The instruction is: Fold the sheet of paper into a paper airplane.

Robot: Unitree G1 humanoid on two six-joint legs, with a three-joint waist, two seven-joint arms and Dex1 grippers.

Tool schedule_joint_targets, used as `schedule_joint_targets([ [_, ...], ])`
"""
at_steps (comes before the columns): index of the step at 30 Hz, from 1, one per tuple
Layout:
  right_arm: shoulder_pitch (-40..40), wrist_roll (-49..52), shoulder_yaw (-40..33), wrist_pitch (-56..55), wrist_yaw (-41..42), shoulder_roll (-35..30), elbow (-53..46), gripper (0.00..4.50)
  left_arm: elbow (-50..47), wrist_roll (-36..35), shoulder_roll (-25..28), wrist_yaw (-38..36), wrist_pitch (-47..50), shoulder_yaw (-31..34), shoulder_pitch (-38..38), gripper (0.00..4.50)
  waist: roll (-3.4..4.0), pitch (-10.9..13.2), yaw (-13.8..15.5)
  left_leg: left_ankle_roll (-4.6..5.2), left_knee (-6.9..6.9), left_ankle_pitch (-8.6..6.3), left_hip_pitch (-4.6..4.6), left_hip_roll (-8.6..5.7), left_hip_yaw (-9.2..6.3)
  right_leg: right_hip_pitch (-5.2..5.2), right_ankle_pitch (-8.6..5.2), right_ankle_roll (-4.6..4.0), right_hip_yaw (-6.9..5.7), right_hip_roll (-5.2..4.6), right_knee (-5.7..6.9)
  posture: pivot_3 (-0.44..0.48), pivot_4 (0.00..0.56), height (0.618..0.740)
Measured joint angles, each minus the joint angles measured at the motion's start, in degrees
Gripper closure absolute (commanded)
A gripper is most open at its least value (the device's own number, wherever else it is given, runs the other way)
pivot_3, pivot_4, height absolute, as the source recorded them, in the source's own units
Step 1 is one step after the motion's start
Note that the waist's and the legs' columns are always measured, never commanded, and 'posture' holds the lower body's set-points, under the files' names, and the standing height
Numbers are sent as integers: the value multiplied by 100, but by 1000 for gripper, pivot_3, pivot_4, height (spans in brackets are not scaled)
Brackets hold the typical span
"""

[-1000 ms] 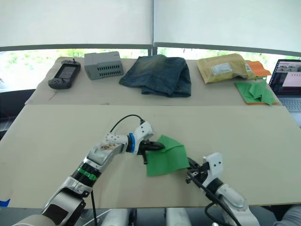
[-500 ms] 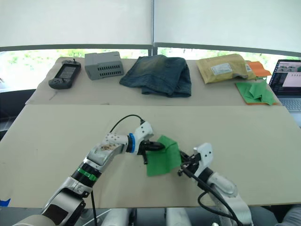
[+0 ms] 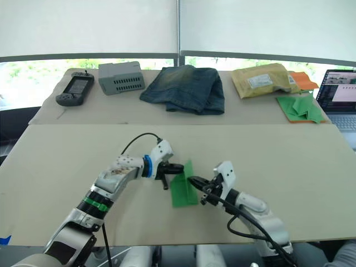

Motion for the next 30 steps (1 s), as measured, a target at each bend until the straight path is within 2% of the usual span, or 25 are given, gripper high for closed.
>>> schedule_joint_targets([
  [9, -529, -467, 373, -31, 196, -191, 361, 4481, -284, -231, 157, 130, 390, 373, 201, 4500, -2, 1, -123, 0, 0, 0, 5, 3, -2, 1, 0, 1, 0, 1, 4, 0, 150, 728],
  [16, -932, -931, 661, 176, 149, -466, 403, 4481, -597, -595, 117, 203, 450, 706, 205, 4500, -4, 1, -107, -1, 4, 0, 5, -1, -1, 6, 1, 2, 0, -4, 4, 0, 150, 728],
  [21, -1064, -1046, 774, 530, 15, -549, 192, 4481, -895, -609, 171, 19, 447, 409, 111, 4500, -4, 0, -101, -1, 4, 0, 9, -3, -1, 10, 1, 2, 2, -4, 5, 0, 150, 728],
  [30, -1067, -1044, 750, 1099, -228, -626, -200, 4481, -902, -158, 561, -226, 246, -401, 298, 4500, -7, -2, -55, -1, 5, 0, 7, -3, -3, 10, 0, 3, 0, -6, 1, 0, 150, 728],
])
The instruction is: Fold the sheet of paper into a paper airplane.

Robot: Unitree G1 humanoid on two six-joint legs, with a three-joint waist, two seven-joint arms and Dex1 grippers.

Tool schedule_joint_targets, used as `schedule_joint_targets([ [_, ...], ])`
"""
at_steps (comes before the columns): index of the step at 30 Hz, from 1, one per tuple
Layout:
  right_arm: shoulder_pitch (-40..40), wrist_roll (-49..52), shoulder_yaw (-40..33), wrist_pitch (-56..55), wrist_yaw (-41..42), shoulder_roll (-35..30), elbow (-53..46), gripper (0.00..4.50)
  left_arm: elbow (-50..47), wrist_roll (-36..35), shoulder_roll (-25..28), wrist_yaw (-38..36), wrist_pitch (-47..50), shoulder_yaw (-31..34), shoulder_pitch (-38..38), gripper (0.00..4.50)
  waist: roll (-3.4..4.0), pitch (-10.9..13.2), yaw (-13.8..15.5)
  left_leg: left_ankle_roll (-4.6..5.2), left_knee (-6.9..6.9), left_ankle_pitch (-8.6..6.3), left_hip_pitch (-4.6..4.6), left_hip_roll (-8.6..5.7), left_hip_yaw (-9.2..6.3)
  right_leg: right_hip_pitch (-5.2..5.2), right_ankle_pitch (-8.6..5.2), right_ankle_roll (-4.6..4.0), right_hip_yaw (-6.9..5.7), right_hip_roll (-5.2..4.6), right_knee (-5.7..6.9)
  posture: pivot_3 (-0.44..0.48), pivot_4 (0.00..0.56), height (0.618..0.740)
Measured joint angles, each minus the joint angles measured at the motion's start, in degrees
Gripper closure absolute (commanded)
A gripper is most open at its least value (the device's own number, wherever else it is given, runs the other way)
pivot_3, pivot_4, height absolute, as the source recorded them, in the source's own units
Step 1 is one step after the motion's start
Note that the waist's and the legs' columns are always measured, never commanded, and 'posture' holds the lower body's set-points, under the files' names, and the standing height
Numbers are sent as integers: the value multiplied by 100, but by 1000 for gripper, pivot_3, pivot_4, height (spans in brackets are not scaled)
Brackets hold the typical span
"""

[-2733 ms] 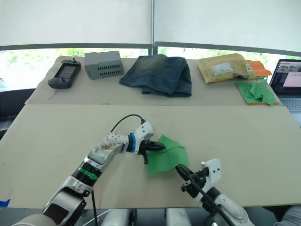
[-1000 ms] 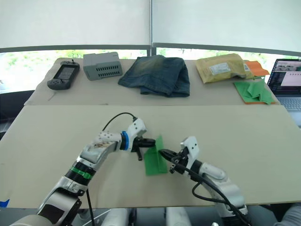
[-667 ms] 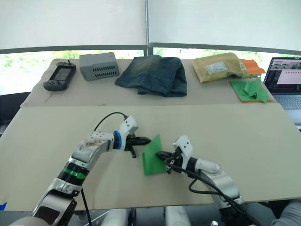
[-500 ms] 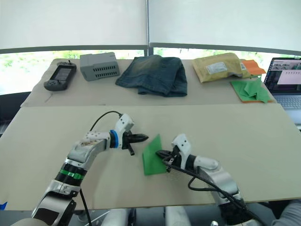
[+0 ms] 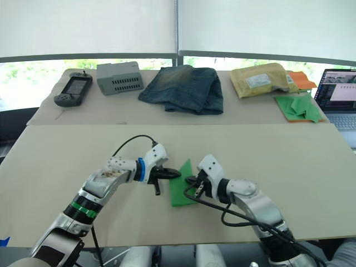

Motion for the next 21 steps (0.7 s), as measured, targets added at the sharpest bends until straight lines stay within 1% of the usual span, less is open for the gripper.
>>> schedule_joint_targets([
  [5, -86, -1, -15, -56, 1, 0, 130, 4481, -19, 242, 58, 5, -270, -213, -10, 4500, 0, -3, 18, 0, 0, 0, 8, -1, 3, 5, 0, 1, 1, -1, 1, 0, 150, 728],
  [10, -789, -255, -51, -503, 18, 14, 1131, 4481, -5, 292, 39, 50, -315, -244, -15, 4500, -1, -5, 25, 1, 0, 1, 19, -1, 5, 12, 1, 1, 1, 0, 2, 0, 150, 728],
  [15, -1459, -459, 31, -1136, 250, 248, 2283, 4481, -46, 301, 68, 59, -306, -241, 5, 4500, -1, -11, -20, 1, -1, 1, 26, 2, 7, 16, 2, 0, 3, 2, 5, 0, 150, 728],
  [21, -1617, -646, 19, -2002, 399, 470, 2917, 4481, -107, 298, 101, 65, -252, -190, 46, 4500, -2, -12, -57, 1, -2, 1, 24, 3, 5, 15, 2, 0, 3, 3, 6, 0, 150, 728],
])
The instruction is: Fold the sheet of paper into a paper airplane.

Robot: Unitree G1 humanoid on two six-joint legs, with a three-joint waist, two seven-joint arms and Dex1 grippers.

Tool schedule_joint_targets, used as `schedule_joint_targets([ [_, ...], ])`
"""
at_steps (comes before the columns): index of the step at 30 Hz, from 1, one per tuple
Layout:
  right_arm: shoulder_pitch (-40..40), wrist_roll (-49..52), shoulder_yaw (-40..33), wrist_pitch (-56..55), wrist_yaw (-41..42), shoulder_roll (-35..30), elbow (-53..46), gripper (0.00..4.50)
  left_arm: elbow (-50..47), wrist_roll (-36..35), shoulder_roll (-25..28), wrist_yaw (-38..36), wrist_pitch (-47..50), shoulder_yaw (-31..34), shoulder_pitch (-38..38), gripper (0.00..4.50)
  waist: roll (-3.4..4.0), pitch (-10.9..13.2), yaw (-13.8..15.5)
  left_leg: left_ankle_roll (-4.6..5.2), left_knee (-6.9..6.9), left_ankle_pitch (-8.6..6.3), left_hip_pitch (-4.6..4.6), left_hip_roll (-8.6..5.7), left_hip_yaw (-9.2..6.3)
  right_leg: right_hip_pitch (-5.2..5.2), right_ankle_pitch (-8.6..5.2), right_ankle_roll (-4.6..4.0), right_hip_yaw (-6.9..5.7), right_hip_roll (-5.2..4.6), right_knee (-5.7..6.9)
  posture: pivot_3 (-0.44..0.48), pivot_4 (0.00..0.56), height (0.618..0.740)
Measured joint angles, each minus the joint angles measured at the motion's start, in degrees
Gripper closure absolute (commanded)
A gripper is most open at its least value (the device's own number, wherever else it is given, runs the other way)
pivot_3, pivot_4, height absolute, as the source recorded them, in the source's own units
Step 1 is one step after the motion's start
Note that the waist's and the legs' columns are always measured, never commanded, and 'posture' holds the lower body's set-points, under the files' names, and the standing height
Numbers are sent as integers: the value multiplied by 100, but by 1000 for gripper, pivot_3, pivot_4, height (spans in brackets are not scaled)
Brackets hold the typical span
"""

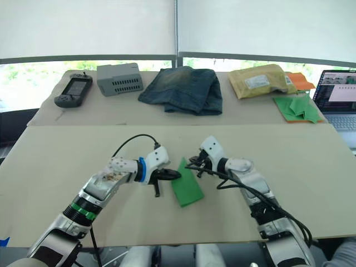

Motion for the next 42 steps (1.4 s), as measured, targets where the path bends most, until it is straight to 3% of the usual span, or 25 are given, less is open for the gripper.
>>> schedule_joint_targets([
  [7, -28, -29, -37, -809, 312, 333, 447, 4481, 11, -4, -76, 6, 22, 51, -26, 4500, 1, 1, 12, 0, 0, 0, -18, -1, -2, -16, 0, 0, 1, -4, 0, 0, 150, 728],
  [19, -350, -163, -60, -1320, 1316, 56, 1189, 4481, 106, -4, -155, 32, 21, 83, -43, 4500, 4, -1, 24, 0, 0, 0, -5, -3, -2, -4, 0, 0, 3, -8, 0, 0, 150, 728],
  [25, 155, -125, -125, -1517, 1846, -292, 716, 4481, 169, -4, -186, 40, 6, 88, -53, 4500, 6, -6, 27, 0, -1, 0, 2, -4, -1, 3, -2, 2, 3, -6, 0, 0, 150, 728],
  [42, 1225, -478, 69, -1831, 2074, -1052, -880, 4481, 381, 39, -250, -16, -133, 9, -164, 4500, -8, -26, 35, -1, -11, -1, 16, -4, -2, 10, -14, -3, -1, -3, -1, 0, 150, 728],
])
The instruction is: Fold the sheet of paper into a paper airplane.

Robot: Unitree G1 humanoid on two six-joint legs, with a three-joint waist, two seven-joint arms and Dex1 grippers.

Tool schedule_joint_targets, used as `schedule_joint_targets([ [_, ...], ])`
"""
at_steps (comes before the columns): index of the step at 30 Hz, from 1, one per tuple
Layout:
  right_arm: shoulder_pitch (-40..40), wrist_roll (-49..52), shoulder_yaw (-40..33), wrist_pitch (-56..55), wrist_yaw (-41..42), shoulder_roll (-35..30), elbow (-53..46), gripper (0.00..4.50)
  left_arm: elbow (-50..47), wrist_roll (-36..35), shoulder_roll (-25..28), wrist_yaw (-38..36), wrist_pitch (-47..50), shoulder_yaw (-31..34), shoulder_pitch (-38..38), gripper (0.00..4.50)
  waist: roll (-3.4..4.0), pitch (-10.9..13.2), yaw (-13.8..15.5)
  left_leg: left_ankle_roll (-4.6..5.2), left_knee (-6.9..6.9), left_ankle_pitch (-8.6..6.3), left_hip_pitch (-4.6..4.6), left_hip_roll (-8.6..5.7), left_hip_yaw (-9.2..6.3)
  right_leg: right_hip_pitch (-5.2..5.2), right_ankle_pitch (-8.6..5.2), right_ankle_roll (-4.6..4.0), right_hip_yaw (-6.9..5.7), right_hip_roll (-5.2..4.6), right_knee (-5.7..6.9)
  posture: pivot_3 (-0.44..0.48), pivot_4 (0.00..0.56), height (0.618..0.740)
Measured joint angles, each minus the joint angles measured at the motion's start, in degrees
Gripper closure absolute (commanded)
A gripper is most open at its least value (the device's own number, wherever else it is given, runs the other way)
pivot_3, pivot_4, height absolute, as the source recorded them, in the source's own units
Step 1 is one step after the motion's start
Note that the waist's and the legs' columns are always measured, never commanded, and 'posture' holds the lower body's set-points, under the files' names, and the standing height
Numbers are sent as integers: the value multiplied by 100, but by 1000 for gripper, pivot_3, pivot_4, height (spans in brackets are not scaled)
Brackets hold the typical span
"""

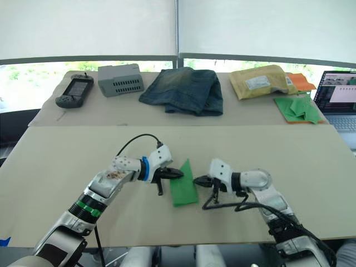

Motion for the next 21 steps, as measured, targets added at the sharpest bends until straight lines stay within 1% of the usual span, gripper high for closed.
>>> schedule_joint_targets([
  [4, 111, -156, 49, -46, -24, -78, -328, 4481, 29, 16, -2, -5, -44, -27, -1, 4500, -3, -2, -1, 0, 0, 0, 3, 1, 0, 0, 0, 0, 0, 1, 1, 0, 150, 728],
  [9, -12, -166, 38, 117, -124, 44, -370, 4481, 50, 36, -12, -9, -54, -35, -27, 4500, -3, -2, -3, 0, 2, 0, 0, 0, 2, -4, 1, 0, 2, 1, 2, 0, 150, 728],
  [14, -545, -191, 5, 41, -237, 177, 329, 4481, 53, 73, -47, -30, -72, -58, -57, 4500, -4, -1, 7, 0, 2, 0, -14, -1, 2, -15, 2, -2, 1, 0, 2, 0, 150, 728],
  [17, -712, -204, 16, -209, -227, 330, 716, 4481, 60, 84, -46, -49, -73, -57, -62, 4500, -4, -1, 3, 0, 2, 0, -15, -1, 2, -15, 2, -3, 2, 0, 2, 0, 150, 728],
  [21, -760, -217, 40, -429, -182, 421, 902, 4481, 63, 95, -46, -47, -73, -49, -63, 4500, -4, -1, -2, 0, 3, 0, -10, 0, 2, -13, 2, -3, 2, 0, 4, 0, 150, 728],
])
